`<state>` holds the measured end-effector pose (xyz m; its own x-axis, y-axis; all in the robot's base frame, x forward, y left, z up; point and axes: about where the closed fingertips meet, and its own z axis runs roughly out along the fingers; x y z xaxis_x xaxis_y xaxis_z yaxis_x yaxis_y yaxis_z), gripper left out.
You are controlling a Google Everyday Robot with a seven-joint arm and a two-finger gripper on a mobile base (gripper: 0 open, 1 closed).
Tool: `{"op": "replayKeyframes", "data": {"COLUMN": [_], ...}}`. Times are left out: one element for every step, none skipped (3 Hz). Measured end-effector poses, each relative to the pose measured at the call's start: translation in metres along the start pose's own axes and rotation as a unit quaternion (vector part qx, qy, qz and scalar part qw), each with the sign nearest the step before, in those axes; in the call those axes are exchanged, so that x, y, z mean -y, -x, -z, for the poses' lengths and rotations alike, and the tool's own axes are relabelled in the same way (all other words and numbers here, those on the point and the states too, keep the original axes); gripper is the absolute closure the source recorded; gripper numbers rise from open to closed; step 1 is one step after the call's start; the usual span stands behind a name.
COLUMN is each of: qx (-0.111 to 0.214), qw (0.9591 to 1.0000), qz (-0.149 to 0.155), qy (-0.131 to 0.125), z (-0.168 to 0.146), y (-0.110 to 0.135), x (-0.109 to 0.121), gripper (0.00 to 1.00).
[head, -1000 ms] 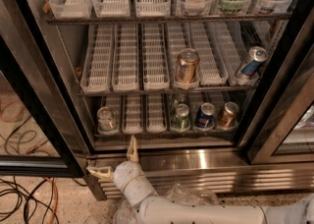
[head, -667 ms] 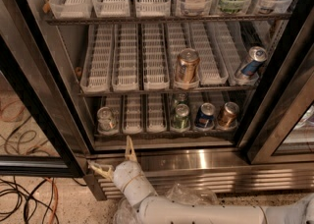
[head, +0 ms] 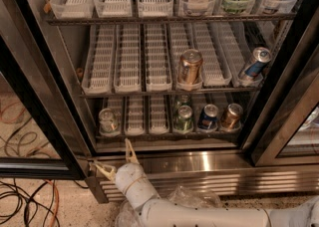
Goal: Pick 7up can from bottom shelf of fridge
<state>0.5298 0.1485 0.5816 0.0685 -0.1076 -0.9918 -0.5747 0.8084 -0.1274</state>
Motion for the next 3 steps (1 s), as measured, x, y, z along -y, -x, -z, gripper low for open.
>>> {"op": "replayKeyframes", "data": {"qx": [0.000,0.000,-0.001], "qw": [1.0000,1.0000,1.0000], "qz": [0.000,0.000,0.001], "qy": [0.000,0.000,0.000], "z": [0.0000,0.0000,-0.0009], "y": [0.0000,0.0000,-0.0002], "x": [0.0000,0.0000,-0.0003], "gripper": [0.26,0.33,0.15]}}
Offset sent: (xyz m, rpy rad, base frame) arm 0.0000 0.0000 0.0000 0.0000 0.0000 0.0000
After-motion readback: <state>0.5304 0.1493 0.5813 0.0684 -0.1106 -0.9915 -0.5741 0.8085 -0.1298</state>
